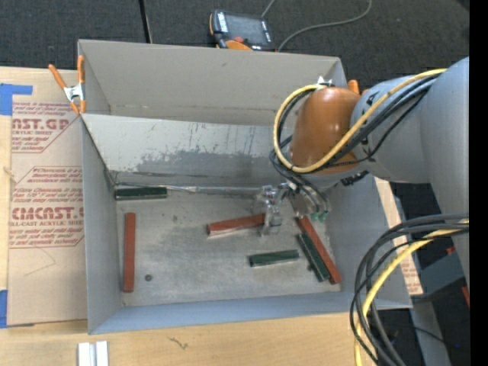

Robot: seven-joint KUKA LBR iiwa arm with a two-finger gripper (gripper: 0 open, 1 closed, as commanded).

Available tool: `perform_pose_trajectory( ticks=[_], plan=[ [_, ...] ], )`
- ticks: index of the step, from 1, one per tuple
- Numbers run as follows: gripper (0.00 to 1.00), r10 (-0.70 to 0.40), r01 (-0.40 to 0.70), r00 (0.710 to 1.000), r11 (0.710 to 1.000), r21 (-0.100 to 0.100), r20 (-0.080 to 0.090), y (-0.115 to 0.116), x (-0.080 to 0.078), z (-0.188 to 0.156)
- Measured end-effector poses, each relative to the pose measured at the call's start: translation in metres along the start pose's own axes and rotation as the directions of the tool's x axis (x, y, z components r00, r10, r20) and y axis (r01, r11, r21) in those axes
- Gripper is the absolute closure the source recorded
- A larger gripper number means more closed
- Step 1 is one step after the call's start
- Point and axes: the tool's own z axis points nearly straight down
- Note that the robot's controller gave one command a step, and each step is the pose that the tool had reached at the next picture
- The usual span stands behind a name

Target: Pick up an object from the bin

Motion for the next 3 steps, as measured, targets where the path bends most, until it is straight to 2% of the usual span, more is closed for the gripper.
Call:
perform_pose_trajectory(
  ticks=[3],
  plan=[
    [1.0, 0.0, 0.0, 1.0, 1.0, 0.0, 0.0, 0.0, 0.0, 0.0]
  ],
)
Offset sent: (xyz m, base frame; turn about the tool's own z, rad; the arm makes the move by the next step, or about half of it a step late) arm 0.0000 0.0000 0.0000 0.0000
